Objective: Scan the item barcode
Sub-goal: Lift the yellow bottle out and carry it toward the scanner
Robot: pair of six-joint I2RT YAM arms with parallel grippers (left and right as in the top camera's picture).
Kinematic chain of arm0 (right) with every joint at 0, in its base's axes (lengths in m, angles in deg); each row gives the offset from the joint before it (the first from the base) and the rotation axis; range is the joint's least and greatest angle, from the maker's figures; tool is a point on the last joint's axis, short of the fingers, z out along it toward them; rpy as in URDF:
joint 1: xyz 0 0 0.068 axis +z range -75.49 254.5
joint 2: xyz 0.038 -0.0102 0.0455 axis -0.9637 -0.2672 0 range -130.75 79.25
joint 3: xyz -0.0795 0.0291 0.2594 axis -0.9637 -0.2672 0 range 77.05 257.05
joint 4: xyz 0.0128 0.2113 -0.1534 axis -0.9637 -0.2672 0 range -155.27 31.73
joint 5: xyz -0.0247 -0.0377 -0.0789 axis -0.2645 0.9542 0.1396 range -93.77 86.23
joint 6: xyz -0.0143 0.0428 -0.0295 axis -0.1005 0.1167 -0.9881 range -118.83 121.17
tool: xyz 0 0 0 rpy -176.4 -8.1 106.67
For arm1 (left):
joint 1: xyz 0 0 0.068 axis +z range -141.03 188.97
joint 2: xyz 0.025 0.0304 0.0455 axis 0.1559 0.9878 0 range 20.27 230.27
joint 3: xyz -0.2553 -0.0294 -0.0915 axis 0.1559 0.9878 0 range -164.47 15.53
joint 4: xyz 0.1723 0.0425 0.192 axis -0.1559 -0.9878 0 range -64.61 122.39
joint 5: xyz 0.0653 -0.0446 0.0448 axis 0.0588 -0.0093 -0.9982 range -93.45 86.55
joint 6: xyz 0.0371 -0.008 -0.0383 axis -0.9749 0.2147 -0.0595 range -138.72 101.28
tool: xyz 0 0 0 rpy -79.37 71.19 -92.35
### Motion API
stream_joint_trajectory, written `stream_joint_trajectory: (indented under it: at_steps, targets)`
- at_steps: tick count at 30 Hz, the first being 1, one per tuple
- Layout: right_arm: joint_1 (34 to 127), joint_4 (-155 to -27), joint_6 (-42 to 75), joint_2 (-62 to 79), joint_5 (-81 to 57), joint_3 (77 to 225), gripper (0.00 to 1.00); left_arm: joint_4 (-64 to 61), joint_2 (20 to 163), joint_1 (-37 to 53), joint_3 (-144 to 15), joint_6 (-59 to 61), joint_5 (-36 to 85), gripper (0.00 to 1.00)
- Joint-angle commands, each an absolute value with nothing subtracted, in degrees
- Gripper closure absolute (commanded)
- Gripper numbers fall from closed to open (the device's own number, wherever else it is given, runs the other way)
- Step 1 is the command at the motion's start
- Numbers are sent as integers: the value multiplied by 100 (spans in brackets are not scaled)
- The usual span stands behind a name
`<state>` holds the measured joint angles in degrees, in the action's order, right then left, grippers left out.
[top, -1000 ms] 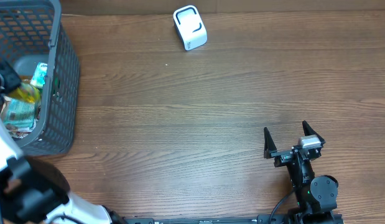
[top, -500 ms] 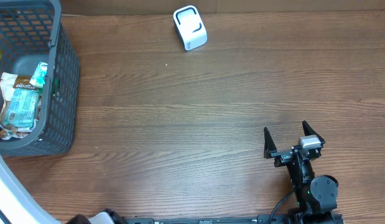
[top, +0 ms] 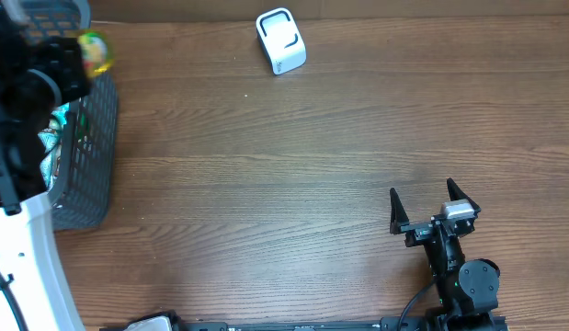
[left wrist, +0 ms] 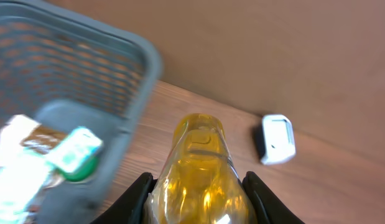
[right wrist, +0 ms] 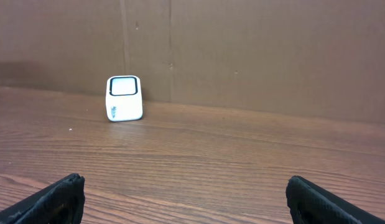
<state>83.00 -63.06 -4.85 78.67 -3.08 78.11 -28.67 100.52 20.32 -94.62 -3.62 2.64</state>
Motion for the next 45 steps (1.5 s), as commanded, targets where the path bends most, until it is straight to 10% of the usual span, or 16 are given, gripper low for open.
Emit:
stream_joint_trajectory:
  at_steps: [1, 21, 45]
  targets:
    - [8284, -6295, -512, 7908, -253, 7749, 0, -2911, 9882, 1477, -9584, -277, 297, 76]
    - [8284, -6295, -512, 7908, -253, 7749, 0, -3789, 11486, -1751, -9584, 964, -853, 75]
    - [8284, -6295, -512, 7908, -253, 7749, 0, -3304, 12876, -2501, -9582, 1646, -838, 75]
